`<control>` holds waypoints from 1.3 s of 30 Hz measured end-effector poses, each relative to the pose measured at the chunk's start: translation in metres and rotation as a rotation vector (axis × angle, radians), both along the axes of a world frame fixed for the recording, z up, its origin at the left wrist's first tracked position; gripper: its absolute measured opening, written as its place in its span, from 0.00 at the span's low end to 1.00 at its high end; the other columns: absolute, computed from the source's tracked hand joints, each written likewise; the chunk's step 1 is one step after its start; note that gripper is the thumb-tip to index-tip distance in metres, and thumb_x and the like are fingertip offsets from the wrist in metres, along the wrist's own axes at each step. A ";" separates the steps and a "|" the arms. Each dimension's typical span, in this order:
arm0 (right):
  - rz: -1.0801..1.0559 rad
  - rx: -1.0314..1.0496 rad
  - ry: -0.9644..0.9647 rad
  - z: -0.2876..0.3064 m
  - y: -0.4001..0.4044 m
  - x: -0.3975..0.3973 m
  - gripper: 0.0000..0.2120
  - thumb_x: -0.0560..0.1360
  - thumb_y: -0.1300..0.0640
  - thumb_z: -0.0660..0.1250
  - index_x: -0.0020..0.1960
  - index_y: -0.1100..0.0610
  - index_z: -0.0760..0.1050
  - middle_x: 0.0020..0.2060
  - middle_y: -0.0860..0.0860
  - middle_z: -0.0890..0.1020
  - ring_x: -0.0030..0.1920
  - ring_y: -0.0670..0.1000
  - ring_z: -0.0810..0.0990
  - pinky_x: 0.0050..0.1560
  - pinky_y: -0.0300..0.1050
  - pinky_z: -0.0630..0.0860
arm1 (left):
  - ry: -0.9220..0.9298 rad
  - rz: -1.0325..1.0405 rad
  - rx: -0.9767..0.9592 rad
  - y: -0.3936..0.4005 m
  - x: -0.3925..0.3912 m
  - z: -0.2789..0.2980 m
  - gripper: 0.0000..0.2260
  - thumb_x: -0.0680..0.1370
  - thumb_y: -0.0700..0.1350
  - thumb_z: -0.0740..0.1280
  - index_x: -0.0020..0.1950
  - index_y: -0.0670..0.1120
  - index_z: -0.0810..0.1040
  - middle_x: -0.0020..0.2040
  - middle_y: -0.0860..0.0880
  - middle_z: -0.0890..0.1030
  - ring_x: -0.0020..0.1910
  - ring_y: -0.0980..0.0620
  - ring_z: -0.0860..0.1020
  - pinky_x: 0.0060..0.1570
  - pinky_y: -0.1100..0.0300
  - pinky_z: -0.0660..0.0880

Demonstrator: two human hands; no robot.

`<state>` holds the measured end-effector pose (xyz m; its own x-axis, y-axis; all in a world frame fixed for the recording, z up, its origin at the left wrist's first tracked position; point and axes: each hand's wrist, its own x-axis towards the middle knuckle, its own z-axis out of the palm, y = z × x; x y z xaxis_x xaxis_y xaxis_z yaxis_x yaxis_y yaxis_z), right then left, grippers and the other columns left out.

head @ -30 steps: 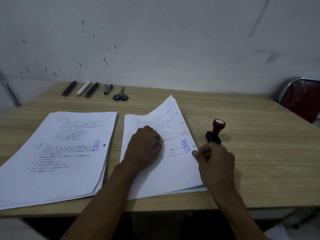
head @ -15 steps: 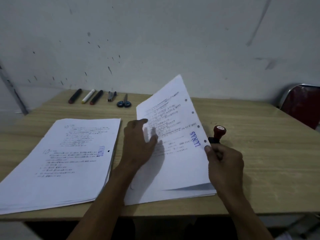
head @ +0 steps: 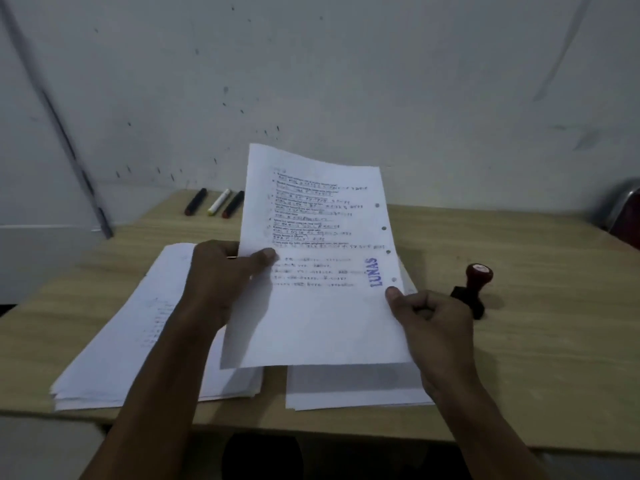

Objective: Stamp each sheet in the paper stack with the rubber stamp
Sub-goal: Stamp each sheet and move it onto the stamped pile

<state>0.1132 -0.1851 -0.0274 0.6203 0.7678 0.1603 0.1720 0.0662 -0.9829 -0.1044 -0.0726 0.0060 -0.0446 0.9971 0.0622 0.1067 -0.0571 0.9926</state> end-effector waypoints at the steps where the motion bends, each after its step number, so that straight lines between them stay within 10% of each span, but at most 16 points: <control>1: 0.043 -0.036 -0.052 0.000 0.002 -0.008 0.13 0.72 0.55 0.75 0.35 0.62 0.79 0.31 0.55 0.84 0.36 0.55 0.84 0.42 0.58 0.81 | 0.069 0.040 0.025 0.003 -0.011 -0.001 0.10 0.69 0.45 0.77 0.46 0.41 0.84 0.40 0.45 0.84 0.35 0.48 0.81 0.34 0.59 0.76; 17: 0.322 -0.445 -0.889 0.001 0.037 -0.136 0.08 0.77 0.47 0.64 0.46 0.52 0.72 0.45 0.49 0.79 0.45 0.51 0.79 0.43 0.43 0.73 | 0.868 0.272 0.078 0.039 -0.135 -0.035 0.19 0.67 0.50 0.78 0.28 0.47 0.69 0.29 0.48 0.72 0.30 0.47 0.72 0.29 0.59 0.61; 26: 0.377 -0.448 -0.867 -0.002 0.034 -0.142 0.15 0.77 0.45 0.65 0.59 0.51 0.68 0.57 0.48 0.77 0.56 0.52 0.76 0.53 0.46 0.72 | 0.916 0.308 -0.044 0.045 -0.144 -0.052 0.36 0.64 0.55 0.79 0.66 0.43 0.72 0.63 0.39 0.75 0.62 0.37 0.73 0.56 0.47 0.72; 39: 0.416 -0.415 -0.882 -0.009 0.032 -0.154 0.11 0.78 0.46 0.65 0.56 0.51 0.71 0.57 0.48 0.74 0.56 0.49 0.74 0.54 0.43 0.73 | 0.962 0.230 -0.053 0.037 -0.138 -0.054 0.22 0.69 0.53 0.75 0.57 0.43 0.78 0.60 0.42 0.77 0.60 0.39 0.74 0.56 0.49 0.73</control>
